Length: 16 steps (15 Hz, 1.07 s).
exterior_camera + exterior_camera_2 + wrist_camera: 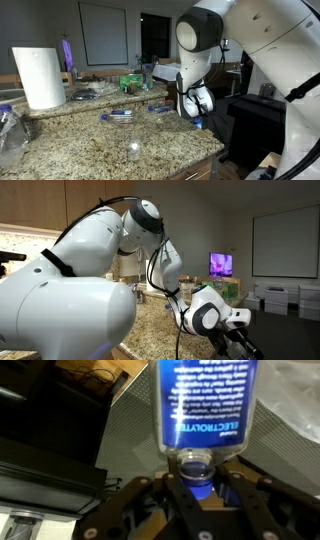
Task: Put three bottles inside the bin on the floor
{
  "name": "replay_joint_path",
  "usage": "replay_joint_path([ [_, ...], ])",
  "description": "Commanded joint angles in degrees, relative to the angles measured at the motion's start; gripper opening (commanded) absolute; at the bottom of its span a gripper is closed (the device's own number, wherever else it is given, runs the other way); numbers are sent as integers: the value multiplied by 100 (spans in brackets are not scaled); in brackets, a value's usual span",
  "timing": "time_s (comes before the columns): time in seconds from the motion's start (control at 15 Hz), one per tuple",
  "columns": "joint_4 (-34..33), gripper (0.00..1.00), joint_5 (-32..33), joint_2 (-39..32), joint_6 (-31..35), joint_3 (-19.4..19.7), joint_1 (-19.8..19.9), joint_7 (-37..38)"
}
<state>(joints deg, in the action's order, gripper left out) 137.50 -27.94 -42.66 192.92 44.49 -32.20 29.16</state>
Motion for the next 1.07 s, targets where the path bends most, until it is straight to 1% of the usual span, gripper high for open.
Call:
replay_joint_path([
  [0.0, 189, 10, -137, 162, 276, -73, -130, -533],
  [0.2, 183, 10, -49, 136, 582, 22, -178, -1010],
  [0.33, 232, 10, -12, 184, 832, -12, -142, -1386],
  [0.4, 100, 10, -92, 168, 546, 205, -413, -1561],
  [0.47, 136, 10, -65, 195, 554, 195, -431, -1690],
  [0.6, 227, 10, -27, 313, 540, 227, -587, -1869],
  [0.8, 350, 10, -15, 453, 530, 220, -821, -2001],
  [1.0, 539, 10, -17, 458, 529, 315, -997, -2091],
])
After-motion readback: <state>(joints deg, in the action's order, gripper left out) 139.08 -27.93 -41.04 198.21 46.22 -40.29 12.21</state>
